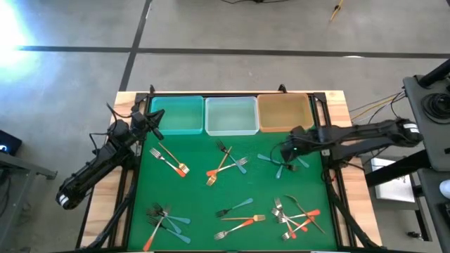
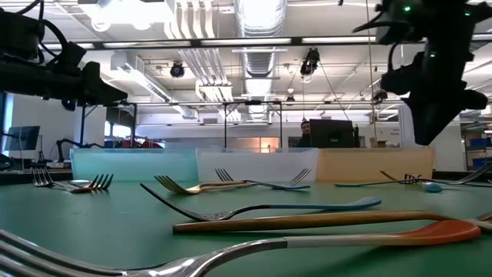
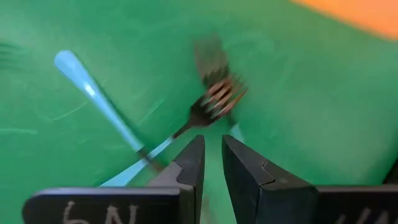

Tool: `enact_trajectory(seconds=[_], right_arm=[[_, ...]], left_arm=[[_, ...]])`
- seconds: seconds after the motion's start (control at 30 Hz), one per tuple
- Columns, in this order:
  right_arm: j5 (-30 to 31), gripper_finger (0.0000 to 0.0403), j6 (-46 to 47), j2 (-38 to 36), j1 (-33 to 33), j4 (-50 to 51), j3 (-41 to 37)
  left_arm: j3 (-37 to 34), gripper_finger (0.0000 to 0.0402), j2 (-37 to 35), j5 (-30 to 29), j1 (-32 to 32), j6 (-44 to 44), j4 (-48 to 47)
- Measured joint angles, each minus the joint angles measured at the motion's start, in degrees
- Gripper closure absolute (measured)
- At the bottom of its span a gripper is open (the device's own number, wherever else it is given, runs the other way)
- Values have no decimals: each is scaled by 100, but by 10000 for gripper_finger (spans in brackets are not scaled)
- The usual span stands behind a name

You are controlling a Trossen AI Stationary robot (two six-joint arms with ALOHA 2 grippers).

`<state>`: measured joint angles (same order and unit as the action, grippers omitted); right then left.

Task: Sort silverware by color (type)
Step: Put the blue fork into the orange bin

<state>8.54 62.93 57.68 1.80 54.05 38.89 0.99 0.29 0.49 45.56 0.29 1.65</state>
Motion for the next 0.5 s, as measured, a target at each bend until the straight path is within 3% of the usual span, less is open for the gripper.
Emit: enact_trajectory(seconds=[0.3, 0.5], right_arm=[[-1088, 355, 1092, 1266, 0, -101, 723], [-1200, 355, 2007, 1756, -4, -127, 788]], left_arm=[[0, 401, -2, 1, 0, 0, 2], [0, 401, -2, 0, 0, 0, 2]])
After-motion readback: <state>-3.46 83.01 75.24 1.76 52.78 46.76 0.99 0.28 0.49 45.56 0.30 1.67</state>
